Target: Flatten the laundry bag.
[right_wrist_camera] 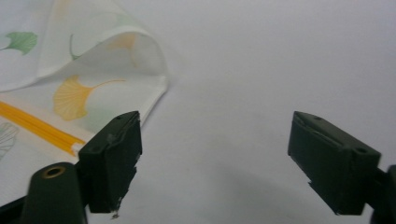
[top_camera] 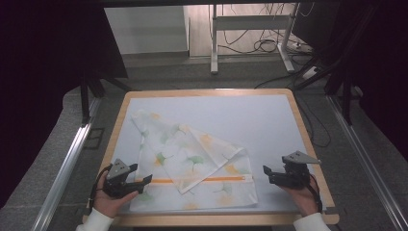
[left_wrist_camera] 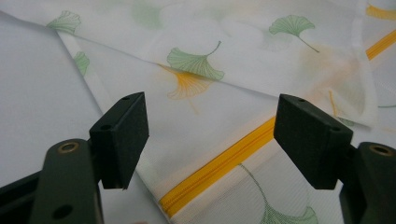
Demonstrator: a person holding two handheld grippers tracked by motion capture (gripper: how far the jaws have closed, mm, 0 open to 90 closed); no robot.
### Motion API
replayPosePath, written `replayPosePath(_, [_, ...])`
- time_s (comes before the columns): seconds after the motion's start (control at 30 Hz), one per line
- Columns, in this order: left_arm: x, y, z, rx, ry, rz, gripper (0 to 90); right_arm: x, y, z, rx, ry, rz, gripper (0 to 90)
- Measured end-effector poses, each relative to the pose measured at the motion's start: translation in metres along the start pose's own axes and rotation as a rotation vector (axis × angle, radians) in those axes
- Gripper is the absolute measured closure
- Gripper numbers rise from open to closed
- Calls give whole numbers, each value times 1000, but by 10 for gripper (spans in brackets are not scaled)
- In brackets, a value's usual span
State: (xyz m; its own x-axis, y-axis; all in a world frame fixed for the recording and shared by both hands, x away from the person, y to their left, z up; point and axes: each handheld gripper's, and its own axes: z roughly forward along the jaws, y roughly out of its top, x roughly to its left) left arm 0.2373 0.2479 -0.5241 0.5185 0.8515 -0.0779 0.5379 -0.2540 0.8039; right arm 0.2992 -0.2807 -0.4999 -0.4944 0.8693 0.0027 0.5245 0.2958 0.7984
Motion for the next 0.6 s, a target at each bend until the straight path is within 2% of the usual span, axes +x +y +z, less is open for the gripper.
replayPosePath(0.13, [0,0,1,5,0,4,263,2,0,0,10,32,-18,217])
replayPosePath(0.37, [1,-1,3,14,11,20,264,6,-2,0,29,27,-48,242])
replayPosePath(0.5, [-1,-1,1,11,17,27,264,5,-2,2,50,32,-16,269])
replayPosePath(0.6, [-2,-1,1,11,20,36,264,4,-2,2,57,37,-14,278])
